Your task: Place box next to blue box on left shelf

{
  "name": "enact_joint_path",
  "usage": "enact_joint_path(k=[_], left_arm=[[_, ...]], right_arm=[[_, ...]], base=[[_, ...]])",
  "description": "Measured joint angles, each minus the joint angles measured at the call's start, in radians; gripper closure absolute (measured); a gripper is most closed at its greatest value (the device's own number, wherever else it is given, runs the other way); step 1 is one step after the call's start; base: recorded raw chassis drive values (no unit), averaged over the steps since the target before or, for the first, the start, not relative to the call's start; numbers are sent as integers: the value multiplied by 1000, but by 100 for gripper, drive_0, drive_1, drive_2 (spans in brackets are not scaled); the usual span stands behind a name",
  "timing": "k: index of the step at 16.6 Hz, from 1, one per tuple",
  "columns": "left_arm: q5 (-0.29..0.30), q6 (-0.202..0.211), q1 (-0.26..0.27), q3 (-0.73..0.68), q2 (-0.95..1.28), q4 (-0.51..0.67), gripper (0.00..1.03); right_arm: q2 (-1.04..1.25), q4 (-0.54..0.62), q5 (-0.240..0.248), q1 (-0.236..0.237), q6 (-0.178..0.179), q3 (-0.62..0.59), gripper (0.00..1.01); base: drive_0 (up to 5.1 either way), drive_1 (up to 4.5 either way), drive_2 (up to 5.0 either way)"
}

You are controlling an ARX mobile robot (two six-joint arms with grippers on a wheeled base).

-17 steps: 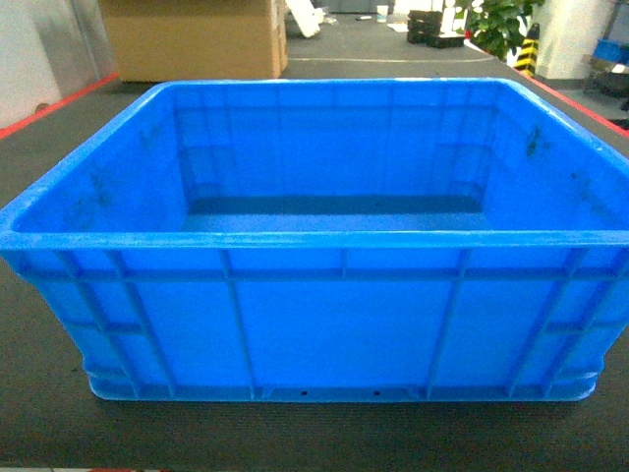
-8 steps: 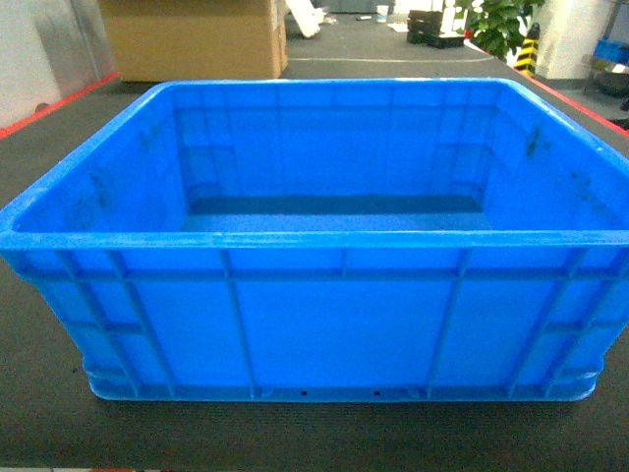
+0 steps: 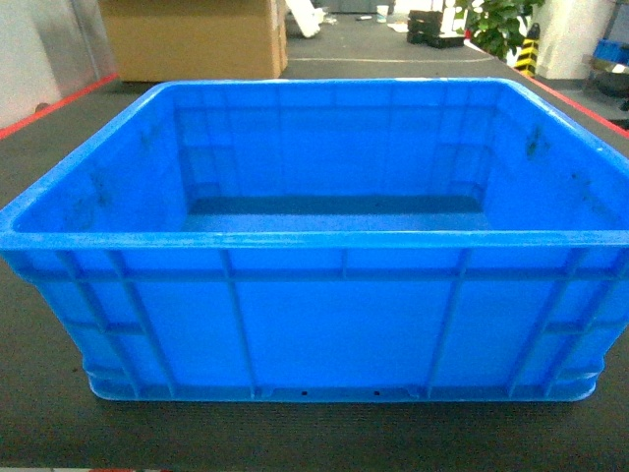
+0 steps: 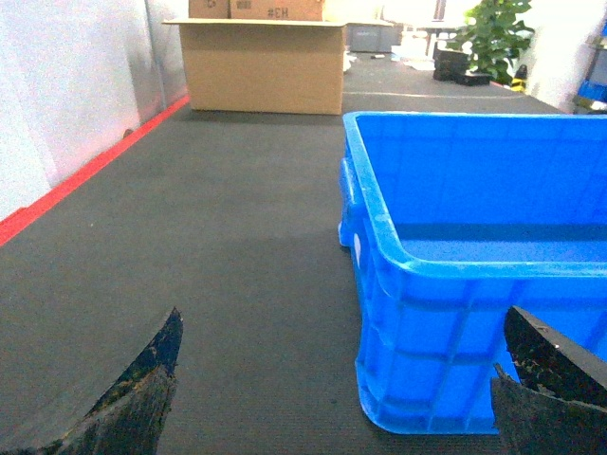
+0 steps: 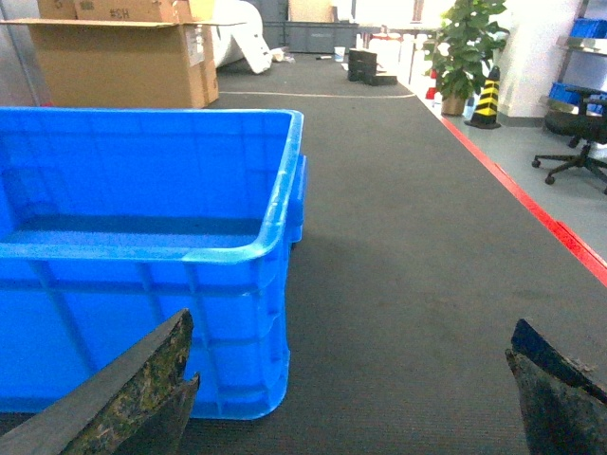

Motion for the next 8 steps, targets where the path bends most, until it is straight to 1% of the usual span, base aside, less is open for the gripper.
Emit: enact_joint_path(k=[8], left_arm=[[0, 0, 0, 0, 0, 0, 5]], right_arm=[[0, 0, 0, 0, 0, 0, 3]], base=[[0, 0, 0]])
